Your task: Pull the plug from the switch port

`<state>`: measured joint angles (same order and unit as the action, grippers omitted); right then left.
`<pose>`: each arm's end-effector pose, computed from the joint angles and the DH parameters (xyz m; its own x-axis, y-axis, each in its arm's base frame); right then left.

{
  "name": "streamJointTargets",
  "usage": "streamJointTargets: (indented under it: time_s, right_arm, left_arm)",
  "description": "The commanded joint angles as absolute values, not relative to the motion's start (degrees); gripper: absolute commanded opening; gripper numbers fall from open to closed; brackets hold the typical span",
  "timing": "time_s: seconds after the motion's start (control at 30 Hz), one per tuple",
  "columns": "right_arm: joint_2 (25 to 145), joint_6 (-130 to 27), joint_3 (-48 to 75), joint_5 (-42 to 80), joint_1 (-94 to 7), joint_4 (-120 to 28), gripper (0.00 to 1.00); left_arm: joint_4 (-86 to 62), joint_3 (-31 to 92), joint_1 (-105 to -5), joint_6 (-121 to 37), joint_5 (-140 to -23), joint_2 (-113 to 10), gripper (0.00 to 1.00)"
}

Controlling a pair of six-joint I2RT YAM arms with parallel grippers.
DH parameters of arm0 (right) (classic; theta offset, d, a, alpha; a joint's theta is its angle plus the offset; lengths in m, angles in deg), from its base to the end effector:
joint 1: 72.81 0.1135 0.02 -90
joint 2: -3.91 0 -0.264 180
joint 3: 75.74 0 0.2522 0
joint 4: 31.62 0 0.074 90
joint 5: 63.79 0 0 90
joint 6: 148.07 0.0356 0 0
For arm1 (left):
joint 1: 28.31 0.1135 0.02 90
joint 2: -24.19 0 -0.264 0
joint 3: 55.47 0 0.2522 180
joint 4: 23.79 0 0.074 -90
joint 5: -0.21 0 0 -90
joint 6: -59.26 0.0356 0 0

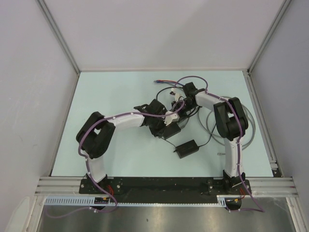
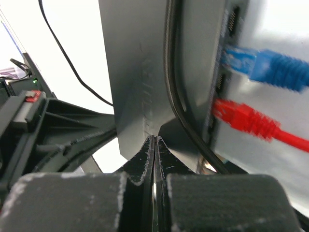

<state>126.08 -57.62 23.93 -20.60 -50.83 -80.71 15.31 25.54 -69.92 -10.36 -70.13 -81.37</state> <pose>0.3841 0.1830 0.1471 -0.8835 -0.3508 -0.3104 -0.4628 0.5513 0.6942 0.2672 -0.2533 0.1667 -0.3714 0.7685 -0.5211 0.9242 0.3598 -0.1280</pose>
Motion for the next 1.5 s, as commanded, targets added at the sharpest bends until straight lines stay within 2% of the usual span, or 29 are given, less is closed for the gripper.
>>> streamJointTargets:
  time_s: [0.0,0.13,0.23,0.5,0.77,0.9,1.3,1.47]
  right_arm:
    - [127.4,-58.51,24.68,-15.89,-50.22,-80.97,0.0]
    - [127.04,-58.77,24.6,-15.71,-50.22,-81.15,0.0]
    - [127.22,-58.69,24.6,-15.63,-50.13,-81.15,0.0]
    - [127.57,-59.21,24.6,-13.43,-49.34,-81.76,0.0]
    - [128.36,-58.51,24.6,-12.02,-49.08,-81.76,0.0]
    - [128.62,-58.86,24.6,-11.06,-48.99,-82.29,0.0]
    - [129.33,-58.42,24.68,-9.21,-48.73,-82.12,0.0]
    - [129.5,-58.33,24.68,-8.51,-48.64,-82.12,0.0]
  left_arm:
    - [17.93,27.38,-72.17,-10.88,-65.23,-82.43,0.0]
    - [14.58,24.92,-73.4,-11.93,-77.36,-80.23,0.0]
    - [14.31,24.91,-73.4,-13.16,-82.04,-79.61,0.0]
    - [12.91,21.23,-74.01,-11.41,-87.94,-77.41,0.0]
    - [13.17,20.96,-74.02,-12.02,-87.68,-77.06,0.0]
    - [11.15,18.94,-74.37,-13.87,-93.82,-75.83,0.0]
    - [12.29,18.32,-74.54,-13.69,-90.23,-76.0,0.0]
    - [13.79,17.8,-74.63,-13.6,-82.25,-75.48,0.0]
